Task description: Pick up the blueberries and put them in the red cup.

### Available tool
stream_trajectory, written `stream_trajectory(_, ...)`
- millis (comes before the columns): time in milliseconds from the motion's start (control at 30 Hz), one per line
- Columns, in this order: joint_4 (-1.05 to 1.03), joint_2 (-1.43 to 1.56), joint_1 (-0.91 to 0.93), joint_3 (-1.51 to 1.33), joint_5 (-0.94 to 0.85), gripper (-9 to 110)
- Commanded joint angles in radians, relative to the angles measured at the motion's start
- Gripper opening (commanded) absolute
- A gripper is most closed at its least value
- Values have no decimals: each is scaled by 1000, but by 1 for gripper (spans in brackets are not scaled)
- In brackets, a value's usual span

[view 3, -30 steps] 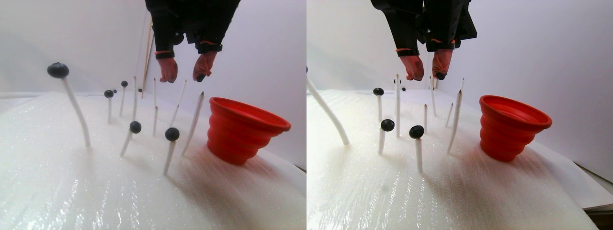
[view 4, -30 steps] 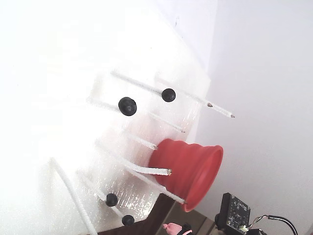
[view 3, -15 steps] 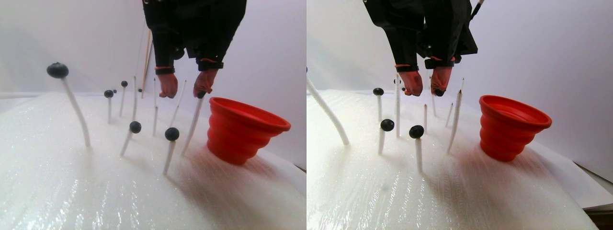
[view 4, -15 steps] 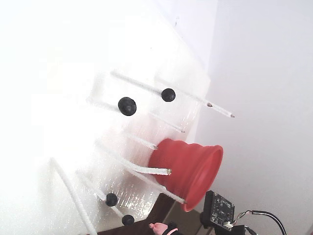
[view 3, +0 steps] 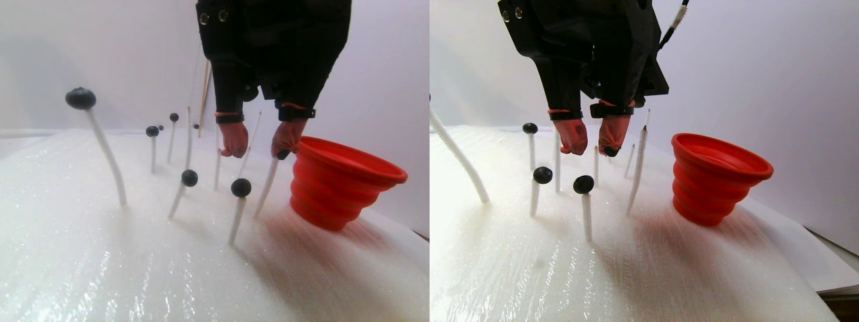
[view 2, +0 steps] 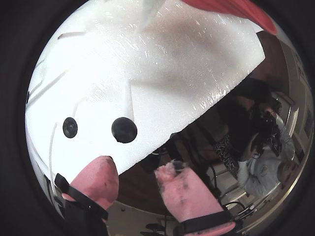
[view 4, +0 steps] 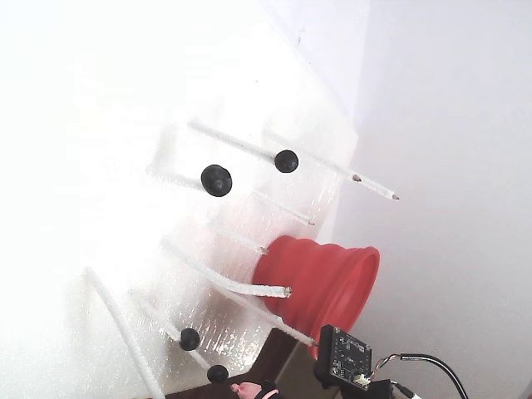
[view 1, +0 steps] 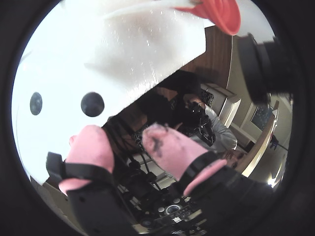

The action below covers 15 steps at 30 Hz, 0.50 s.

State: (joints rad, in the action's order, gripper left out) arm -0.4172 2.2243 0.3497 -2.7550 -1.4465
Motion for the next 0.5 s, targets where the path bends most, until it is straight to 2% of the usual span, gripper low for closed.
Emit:
stream_trajectory(0,21,-9,-3,49,-5,15)
stream_trajectory(467,106,-150,-9,84,-12,15)
